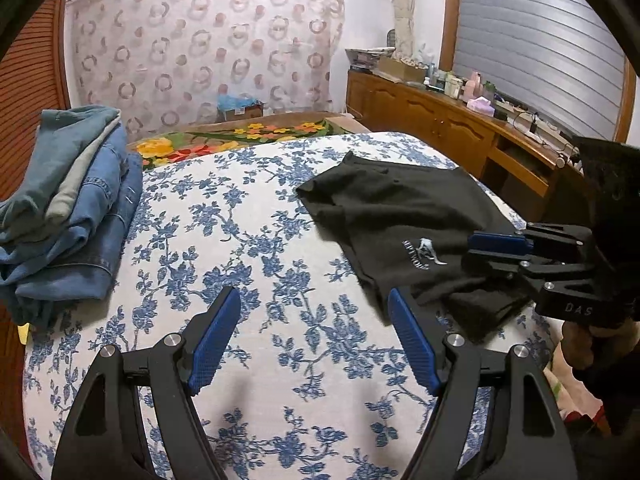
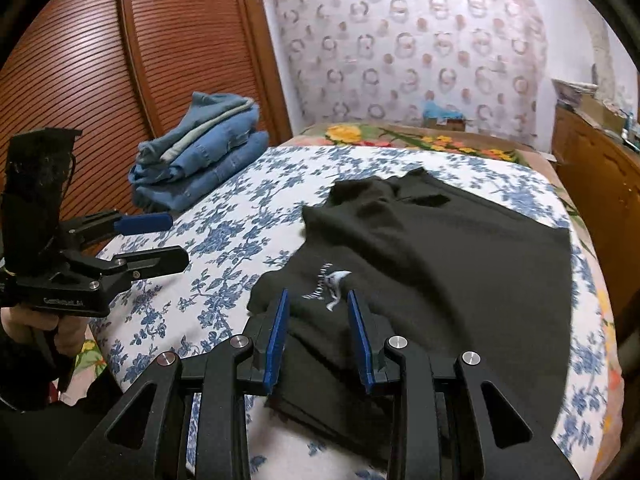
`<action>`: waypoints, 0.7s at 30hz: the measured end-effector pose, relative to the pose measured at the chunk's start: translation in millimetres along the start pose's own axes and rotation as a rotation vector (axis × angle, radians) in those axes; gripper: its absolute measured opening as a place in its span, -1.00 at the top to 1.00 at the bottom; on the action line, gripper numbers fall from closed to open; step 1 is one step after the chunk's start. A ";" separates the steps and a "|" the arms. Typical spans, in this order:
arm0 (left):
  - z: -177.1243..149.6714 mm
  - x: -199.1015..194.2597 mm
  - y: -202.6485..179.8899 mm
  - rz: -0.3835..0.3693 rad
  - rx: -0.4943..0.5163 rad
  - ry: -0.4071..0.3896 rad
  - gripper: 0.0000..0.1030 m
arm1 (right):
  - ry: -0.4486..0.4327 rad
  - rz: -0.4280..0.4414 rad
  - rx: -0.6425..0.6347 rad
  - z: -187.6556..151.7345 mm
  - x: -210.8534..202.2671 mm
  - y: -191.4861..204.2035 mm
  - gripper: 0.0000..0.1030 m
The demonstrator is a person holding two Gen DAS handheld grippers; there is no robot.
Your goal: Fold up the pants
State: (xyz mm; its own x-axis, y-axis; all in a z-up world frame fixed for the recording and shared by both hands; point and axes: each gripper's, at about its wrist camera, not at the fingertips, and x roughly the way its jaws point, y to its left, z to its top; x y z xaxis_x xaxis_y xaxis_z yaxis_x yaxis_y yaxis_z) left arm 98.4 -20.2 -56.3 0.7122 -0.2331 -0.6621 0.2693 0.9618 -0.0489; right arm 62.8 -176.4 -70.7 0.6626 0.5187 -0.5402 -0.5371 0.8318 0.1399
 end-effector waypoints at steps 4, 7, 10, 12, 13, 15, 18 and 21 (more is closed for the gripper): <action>1.1 2.8 5.4 0.002 0.001 0.003 -0.50 | 0.028 0.013 -0.009 7.7 17.7 4.0 0.40; 2.3 4.3 9.3 -0.001 -0.001 0.000 -0.50 | 0.050 0.024 -0.029 13.3 31.8 9.5 0.40; 2.1 5.7 14.4 0.004 -0.005 0.002 -0.50 | 0.076 0.041 -0.049 15.8 42.6 14.3 0.39; 1.4 5.7 18.8 0.005 -0.014 0.006 -0.50 | 0.091 0.048 -0.056 16.4 46.7 16.6 0.40; 1.1 5.7 20.4 0.004 -0.017 0.006 -0.50 | 0.098 0.053 -0.062 16.9 49.7 17.8 0.40; -0.3 5.1 24.2 0.003 -0.024 0.007 -0.50 | 0.110 0.057 -0.077 17.5 56.0 22.9 0.40; -1.6 6.1 28.3 0.001 -0.031 0.012 -0.50 | 0.134 0.055 -0.098 16.1 63.6 28.4 0.40; -1.4 7.8 29.9 -0.002 -0.030 0.018 -0.50 | 0.155 0.041 -0.116 16.6 69.5 32.3 0.40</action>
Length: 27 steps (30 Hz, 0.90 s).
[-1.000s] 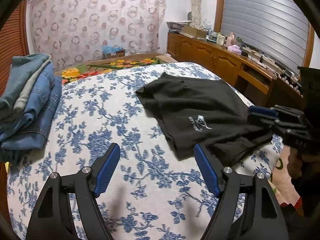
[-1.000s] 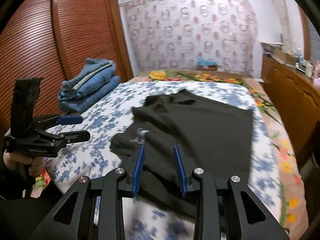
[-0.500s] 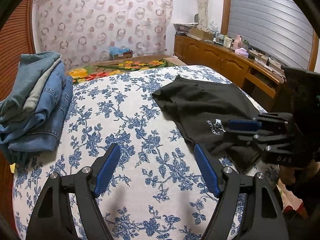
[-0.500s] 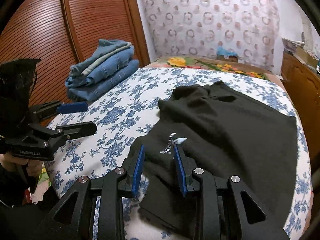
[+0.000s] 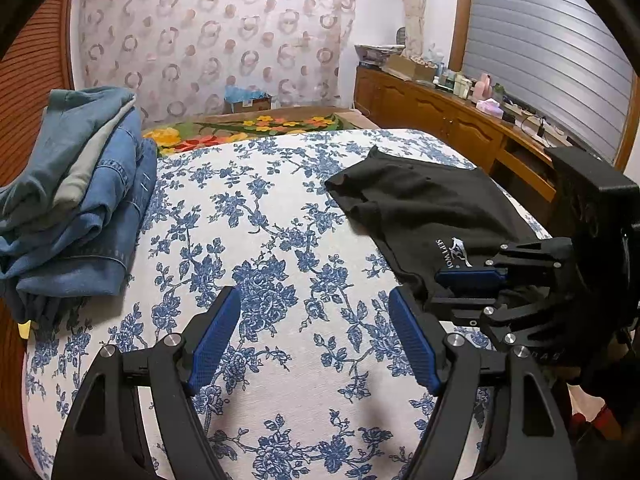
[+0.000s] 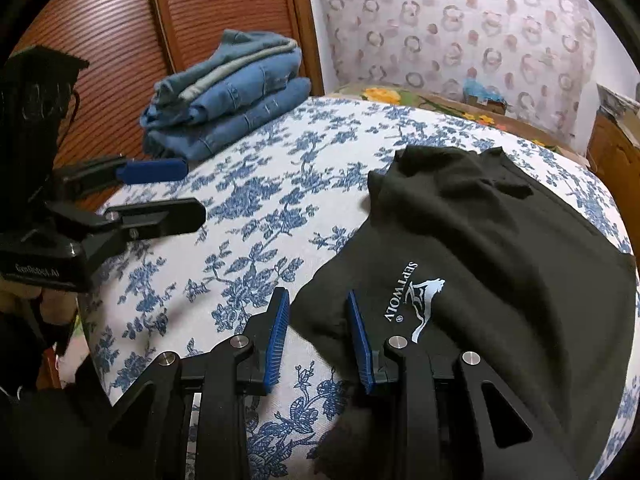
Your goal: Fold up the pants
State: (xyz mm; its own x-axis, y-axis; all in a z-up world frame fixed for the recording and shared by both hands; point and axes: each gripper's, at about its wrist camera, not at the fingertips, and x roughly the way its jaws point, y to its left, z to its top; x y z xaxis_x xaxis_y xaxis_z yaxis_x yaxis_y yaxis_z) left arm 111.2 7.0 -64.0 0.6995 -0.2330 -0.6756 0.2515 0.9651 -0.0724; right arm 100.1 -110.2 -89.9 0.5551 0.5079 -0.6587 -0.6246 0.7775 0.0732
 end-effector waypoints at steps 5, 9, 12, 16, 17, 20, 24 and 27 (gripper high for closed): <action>5.1 1.7 1.7 -0.011 0.004 -0.001 -0.50 | 0.020 -0.049 -0.051 2.1 4.0 7.1 0.76; 13.7 6.8 -0.5 -0.014 0.019 0.003 -0.50 | -0.007 -0.041 -0.021 6.9 -9.6 -1.7 0.92; 22.6 11.6 -3.5 -0.022 0.026 0.006 -0.50 | -0.059 -0.048 0.013 14.9 -30.5 -15.6 0.93; 36.6 19.5 -13.0 -0.040 0.040 0.009 -0.50 | -0.115 -0.100 0.030 24.6 -55.6 -38.9 0.93; 41.4 22.6 -17.0 -0.044 0.047 0.011 -0.50 | -0.127 -0.111 0.039 26.2 -61.8 -46.5 0.93; 51.2 29.1 -26.2 -0.056 0.064 0.016 -0.50 | -0.160 -0.139 0.064 29.9 -76.8 -69.8 0.93; 65.3 44.7 -42.6 -0.067 0.099 0.033 -0.50 | -0.185 -0.171 0.098 29.0 -88.0 -98.2 0.93; 74.5 59.0 -52.3 -0.072 0.116 0.049 -0.50 | -0.193 -0.186 0.115 25.4 -90.2 -115.5 0.93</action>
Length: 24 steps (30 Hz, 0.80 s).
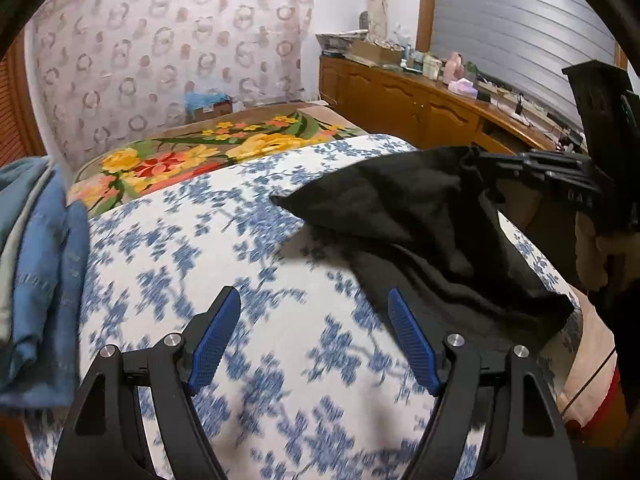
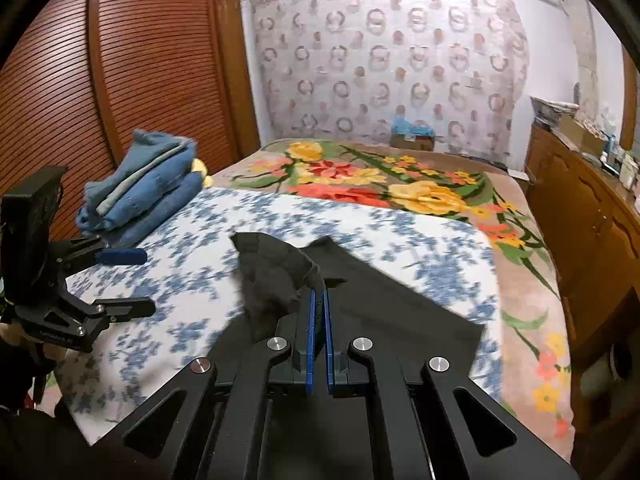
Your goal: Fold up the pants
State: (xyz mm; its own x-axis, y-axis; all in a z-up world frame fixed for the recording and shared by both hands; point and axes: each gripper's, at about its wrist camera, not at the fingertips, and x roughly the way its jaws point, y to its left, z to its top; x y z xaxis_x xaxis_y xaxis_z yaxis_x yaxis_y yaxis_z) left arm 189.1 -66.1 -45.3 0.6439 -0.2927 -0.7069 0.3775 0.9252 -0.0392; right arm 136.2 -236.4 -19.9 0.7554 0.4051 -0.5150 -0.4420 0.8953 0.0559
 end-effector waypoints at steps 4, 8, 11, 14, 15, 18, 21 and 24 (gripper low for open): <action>13.9 20.6 -8.1 -0.002 0.018 0.028 -0.50 | -0.001 -0.023 0.034 -0.1 8.0 -25.1 0.93; 26.2 38.1 -15.4 -0.009 0.028 0.048 -0.50 | 0.007 -0.042 0.082 -1.9 19.8 -44.9 0.93; 36.0 52.5 -20.6 -0.014 0.037 0.061 -0.50 | 0.030 -0.050 0.100 -4.3 29.9 -52.4 0.93; 40.9 64.2 -22.5 -0.021 0.037 0.072 -0.50 | 0.050 -0.058 0.120 -2.5 35.6 -60.1 0.92; 42.5 68.8 -22.8 -0.023 0.037 0.079 -0.50 | 0.053 -0.060 0.132 -2.1 35.7 -63.9 0.92; 44.2 78.1 -23.5 -0.021 0.043 0.093 -0.50 | 0.052 -0.088 0.152 -0.9 29.5 -73.4 0.85; 42.8 83.9 -23.9 -0.026 0.045 0.104 -0.50 | 0.062 -0.111 0.165 -2.7 27.4 -73.1 0.65; 39.8 87.8 -23.8 -0.028 0.039 0.114 -0.50 | 0.076 -0.095 0.167 -6.2 28.2 -67.6 0.61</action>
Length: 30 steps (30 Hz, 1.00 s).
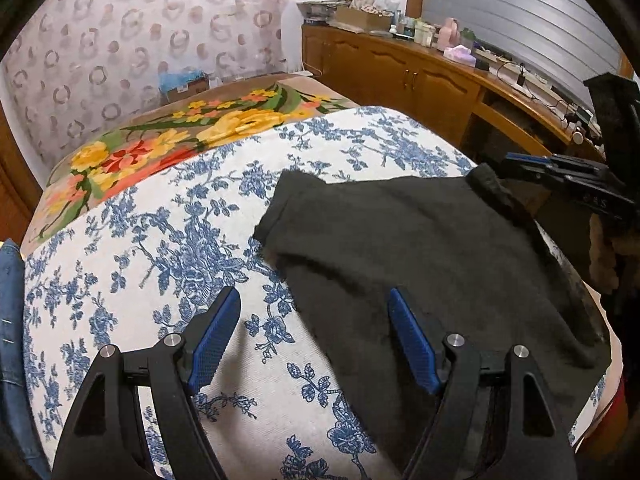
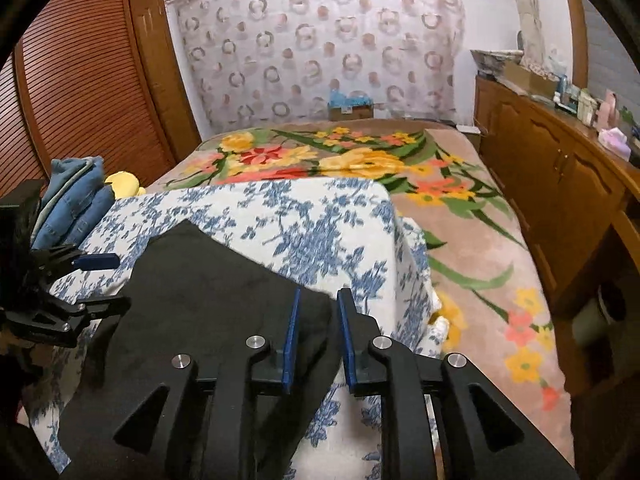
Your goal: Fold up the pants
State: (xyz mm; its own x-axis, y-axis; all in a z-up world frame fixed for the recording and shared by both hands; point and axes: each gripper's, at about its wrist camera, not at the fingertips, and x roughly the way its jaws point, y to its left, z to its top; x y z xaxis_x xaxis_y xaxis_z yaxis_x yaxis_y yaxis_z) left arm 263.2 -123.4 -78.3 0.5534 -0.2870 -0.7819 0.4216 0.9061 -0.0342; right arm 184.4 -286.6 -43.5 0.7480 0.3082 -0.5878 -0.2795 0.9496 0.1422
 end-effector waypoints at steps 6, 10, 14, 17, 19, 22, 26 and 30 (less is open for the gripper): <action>-4.3 5.1 0.2 0.002 0.003 0.016 -0.50 | 0.038 -0.007 -0.005 -0.4 6.7 4.1 0.49; -6.1 10.1 3.4 0.002 -0.008 0.031 -0.50 | 0.075 -0.115 -0.015 1.8 13.0 -5.5 0.49; -6.2 10.1 4.1 -0.002 -0.010 0.032 -0.50 | 0.071 -0.111 0.032 3.6 6.1 -18.1 0.49; -5.9 9.9 4.6 -0.003 -0.014 0.028 -0.50 | 0.061 -0.087 0.030 2.8 1.3 -14.5 0.49; -1.8 7.4 6.3 0.001 -0.019 0.013 -0.50 | 0.067 -0.067 0.028 0.8 0.6 -13.3 0.49; 8.0 6.3 13.6 0.000 -0.043 -0.006 -0.50 | 0.083 -0.058 0.028 -0.7 10.0 -16.5 0.49; 20.5 14.2 25.4 -0.017 -0.078 -0.012 -0.39 | 0.098 -0.041 0.041 -0.8 15.2 -22.2 0.49; 26.4 29.9 33.2 -0.030 -0.102 0.019 -0.17 | 0.102 -0.033 0.031 -0.3 14.0 -21.2 0.49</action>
State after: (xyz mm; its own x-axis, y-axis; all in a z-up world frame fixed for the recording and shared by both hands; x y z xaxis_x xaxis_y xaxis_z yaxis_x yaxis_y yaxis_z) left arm 312.7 -110.1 -86.5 0.5277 -0.3093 -0.7911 0.3620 0.9244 -0.1199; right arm 200.6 -302.4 -55.0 0.6907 0.2710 -0.6704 -0.2360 0.9608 0.1452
